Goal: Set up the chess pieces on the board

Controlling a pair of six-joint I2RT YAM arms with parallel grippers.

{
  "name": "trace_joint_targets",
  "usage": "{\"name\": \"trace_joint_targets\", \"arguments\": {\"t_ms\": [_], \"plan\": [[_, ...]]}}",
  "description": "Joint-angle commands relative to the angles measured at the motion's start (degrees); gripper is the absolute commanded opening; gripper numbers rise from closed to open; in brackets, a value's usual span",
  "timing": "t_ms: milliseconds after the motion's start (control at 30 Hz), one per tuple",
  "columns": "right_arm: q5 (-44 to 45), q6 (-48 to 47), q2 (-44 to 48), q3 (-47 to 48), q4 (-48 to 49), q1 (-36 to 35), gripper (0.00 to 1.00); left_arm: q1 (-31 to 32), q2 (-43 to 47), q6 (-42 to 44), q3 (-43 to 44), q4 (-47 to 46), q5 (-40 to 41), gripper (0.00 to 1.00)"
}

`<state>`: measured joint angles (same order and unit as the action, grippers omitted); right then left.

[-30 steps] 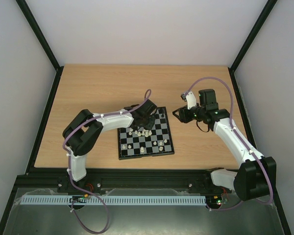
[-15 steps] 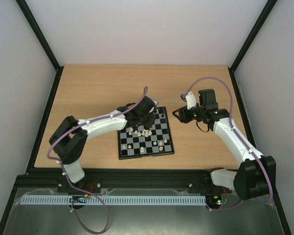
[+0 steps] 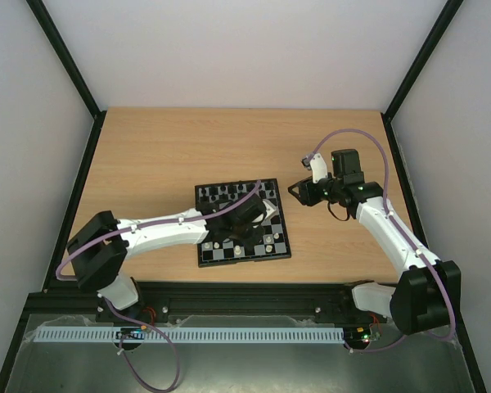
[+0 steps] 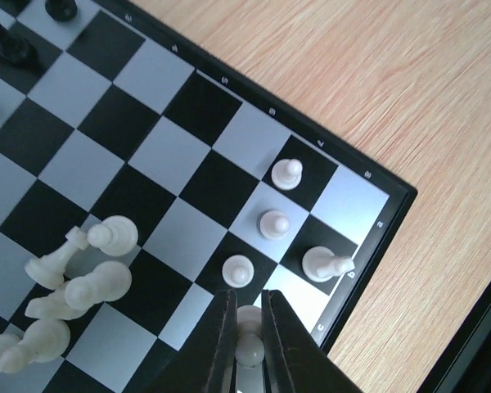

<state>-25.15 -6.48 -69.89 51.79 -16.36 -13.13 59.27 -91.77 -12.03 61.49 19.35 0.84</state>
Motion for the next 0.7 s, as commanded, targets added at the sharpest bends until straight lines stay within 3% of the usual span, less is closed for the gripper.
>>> {"name": "trace_joint_targets", "arguments": {"t_ms": [0,667], "plan": [[-0.69,-0.68,-0.24,-0.34,-1.99,0.29,0.44,0.14,-1.56,0.52,-0.73,2.32,-0.90,0.09],[-0.83,-1.24,-1.10,-0.30,-2.12,0.25,0.44,0.03,-7.48,0.00,-2.31,3.30,0.56,0.09]]}}
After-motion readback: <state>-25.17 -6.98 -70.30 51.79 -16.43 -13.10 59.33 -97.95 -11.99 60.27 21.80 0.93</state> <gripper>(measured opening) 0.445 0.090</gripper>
